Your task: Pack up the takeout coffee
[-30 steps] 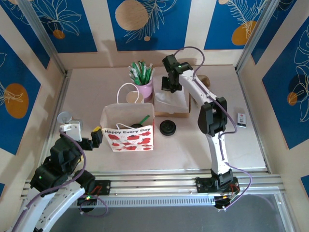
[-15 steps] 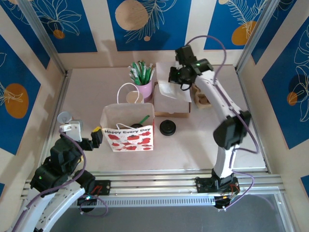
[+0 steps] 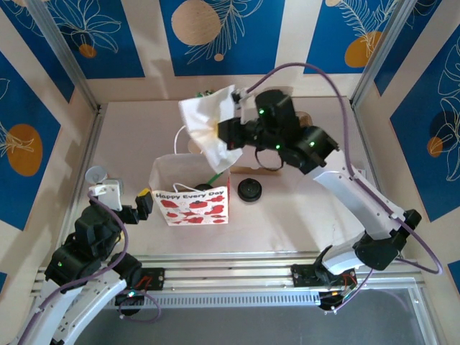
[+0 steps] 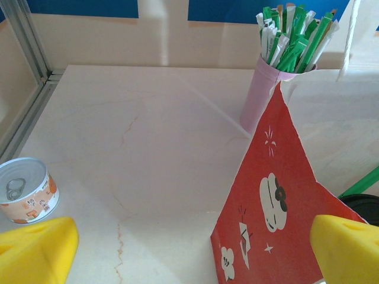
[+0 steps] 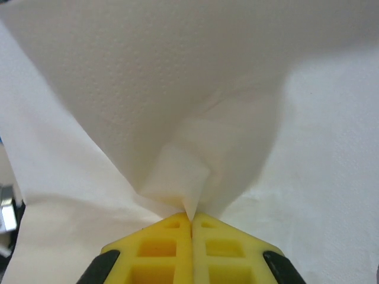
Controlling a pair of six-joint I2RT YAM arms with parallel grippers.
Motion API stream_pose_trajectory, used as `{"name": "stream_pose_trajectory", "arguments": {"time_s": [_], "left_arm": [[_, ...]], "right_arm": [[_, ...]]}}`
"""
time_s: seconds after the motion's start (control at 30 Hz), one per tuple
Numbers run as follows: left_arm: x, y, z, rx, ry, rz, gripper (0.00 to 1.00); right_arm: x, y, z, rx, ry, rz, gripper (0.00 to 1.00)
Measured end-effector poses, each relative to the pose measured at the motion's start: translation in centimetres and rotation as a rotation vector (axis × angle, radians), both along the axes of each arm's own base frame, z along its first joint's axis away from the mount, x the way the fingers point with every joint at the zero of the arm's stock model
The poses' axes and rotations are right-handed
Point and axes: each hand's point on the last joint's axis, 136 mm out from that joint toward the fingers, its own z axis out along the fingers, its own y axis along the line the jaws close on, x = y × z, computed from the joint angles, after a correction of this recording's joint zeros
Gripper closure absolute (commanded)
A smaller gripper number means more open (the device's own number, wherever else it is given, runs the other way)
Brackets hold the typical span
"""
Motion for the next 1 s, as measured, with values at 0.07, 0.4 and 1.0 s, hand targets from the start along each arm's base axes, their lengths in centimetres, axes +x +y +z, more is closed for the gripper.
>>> {"name": "stream_pose_trajectory", "arguments": {"time_s": [0.07,0.4,1.0], "left_arm": [[0.0,0.0,0.0,0.0,0.0,0.0,0.0],[-0.1,0.1,0.1,-0.004,-0.007,0.0,0.0],[-0.1,0.1,0.1,-0.005,-0.007,0.0,0.0]], "right_arm": [[-1.2,1.8,-1.2,-0.017,0.005,0.051,1.0],[-4.0,6.8,-5.4,-0.04,0.01,0.155,1.0],[-2.4,9.0,-13.0,-0.124,0.165,0.121,1.0]]}}
